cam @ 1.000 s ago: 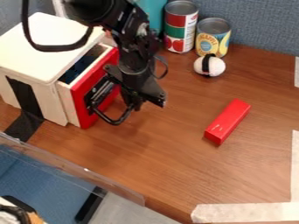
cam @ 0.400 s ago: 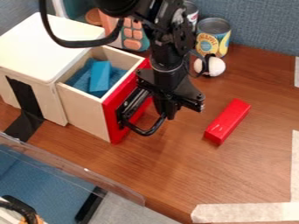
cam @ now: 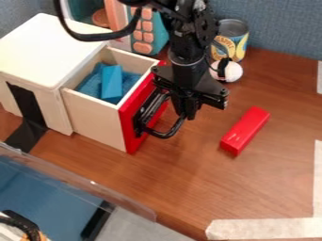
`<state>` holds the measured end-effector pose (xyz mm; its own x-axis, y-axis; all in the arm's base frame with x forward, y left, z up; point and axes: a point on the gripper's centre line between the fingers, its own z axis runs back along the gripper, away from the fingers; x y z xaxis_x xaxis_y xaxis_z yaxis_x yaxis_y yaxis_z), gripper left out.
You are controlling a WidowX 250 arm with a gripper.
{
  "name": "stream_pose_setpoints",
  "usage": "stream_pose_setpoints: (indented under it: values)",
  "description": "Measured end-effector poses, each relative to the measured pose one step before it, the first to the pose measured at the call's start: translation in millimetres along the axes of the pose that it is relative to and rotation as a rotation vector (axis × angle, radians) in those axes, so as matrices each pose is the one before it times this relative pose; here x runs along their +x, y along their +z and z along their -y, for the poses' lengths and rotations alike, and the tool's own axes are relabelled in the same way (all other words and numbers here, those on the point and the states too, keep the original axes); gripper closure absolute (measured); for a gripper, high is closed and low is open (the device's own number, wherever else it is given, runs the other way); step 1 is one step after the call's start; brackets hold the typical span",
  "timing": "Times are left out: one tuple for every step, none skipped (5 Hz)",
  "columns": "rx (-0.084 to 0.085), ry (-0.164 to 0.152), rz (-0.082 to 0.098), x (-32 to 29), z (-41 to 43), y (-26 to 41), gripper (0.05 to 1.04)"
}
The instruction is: Open the drawer
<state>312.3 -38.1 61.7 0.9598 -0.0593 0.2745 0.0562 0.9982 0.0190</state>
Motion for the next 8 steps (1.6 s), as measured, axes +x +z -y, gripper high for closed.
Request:
stream_pose_setpoints:
  values:
    - [-0.0185, 0.0291, -0.0241, 2.93, 3.56, -1.07, 0.976]
    - [-0.0096, 0.0069, -0.0013, 0.71, 1.17, 0.76, 0.976]
    - [-0.0155, 0.0035, -0.0019, -0.34, 2.89, 0.02, 0.976]
    - [-0.0057, -0.0078, -0.0084, -2.68, 2.45, -1.01, 0.976]
    - [-0.0039, -0.0029, -0.0082, -2.82, 1.28, -1.27, 0.976]
    - [-0.0039, 0.0047, -0.0051, -1.42, 0.97, -0.51, 0.943]
    - [-0.0068, 0.0067, -0.032, -5.56, 4.88, 0.02, 0.731]
    - [0.0125, 0.0098, 0.0031, -1.41, -1.18, 8.63, 0.421]
